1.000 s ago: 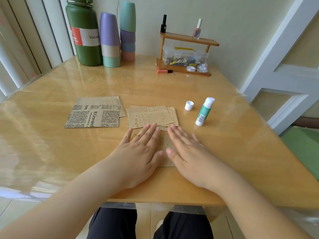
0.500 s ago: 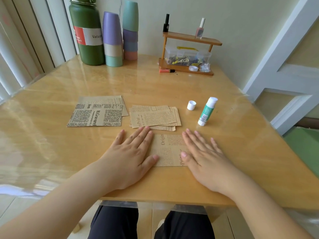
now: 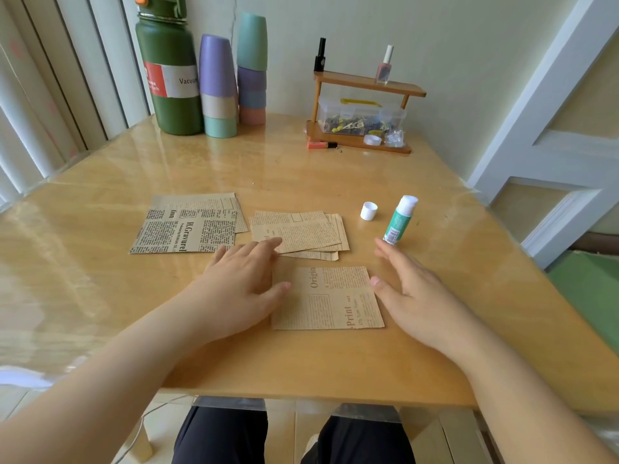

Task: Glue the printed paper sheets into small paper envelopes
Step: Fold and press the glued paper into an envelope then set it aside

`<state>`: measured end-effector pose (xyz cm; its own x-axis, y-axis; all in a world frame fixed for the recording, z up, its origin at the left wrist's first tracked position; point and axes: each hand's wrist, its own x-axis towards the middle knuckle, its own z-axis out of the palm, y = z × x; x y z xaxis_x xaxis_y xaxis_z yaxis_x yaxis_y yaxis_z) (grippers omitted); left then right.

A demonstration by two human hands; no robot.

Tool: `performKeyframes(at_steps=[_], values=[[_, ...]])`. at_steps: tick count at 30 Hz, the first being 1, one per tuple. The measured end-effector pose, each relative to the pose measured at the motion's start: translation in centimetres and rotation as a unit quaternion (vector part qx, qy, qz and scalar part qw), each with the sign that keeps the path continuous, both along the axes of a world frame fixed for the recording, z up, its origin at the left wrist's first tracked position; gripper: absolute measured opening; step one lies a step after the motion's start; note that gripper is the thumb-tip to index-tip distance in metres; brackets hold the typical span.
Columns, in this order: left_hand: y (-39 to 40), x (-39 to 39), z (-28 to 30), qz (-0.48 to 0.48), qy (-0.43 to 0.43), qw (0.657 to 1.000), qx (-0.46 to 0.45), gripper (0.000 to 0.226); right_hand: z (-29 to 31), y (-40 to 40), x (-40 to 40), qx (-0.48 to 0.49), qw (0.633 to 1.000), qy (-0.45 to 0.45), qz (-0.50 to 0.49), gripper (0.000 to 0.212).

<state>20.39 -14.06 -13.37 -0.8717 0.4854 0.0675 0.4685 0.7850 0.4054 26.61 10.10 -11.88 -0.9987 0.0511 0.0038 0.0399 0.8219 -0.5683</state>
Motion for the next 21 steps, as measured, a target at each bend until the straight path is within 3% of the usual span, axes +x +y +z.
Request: performKeyframes(at_steps=[9,13,17,19,21], values=[[0.0,0.5,-0.7,-0.060,-0.006,0.998,-0.023,0.104,-0.1,-0.4,-0.8,-0.020,1.000,-0.010,0.017,0.063],[-0.1,0.5,-0.9,-0.060,0.002,0.998,-0.017,0.103,-0.2,-0.7,-1.5,-0.153,0.988,0.005,-0.014,0.067],[0.0,0.6,-1.1,-0.055,0.010,0.998,0.006,0.103,0.2,-1.0,-1.7,-0.298,0.953,0.027,-0.054,0.074],[0.0,0.7,-1.0,-0.047,0.008,0.997,0.062,0.104,0.3,-1.0,-1.8,-0.338,0.937,0.045,-0.080,0.074],[0.0,0.7,-0.7,-0.027,0.000,0.985,0.173,0.103,0.6,-1.0,-1.8,-0.392,0.914,0.054,-0.090,0.067]])
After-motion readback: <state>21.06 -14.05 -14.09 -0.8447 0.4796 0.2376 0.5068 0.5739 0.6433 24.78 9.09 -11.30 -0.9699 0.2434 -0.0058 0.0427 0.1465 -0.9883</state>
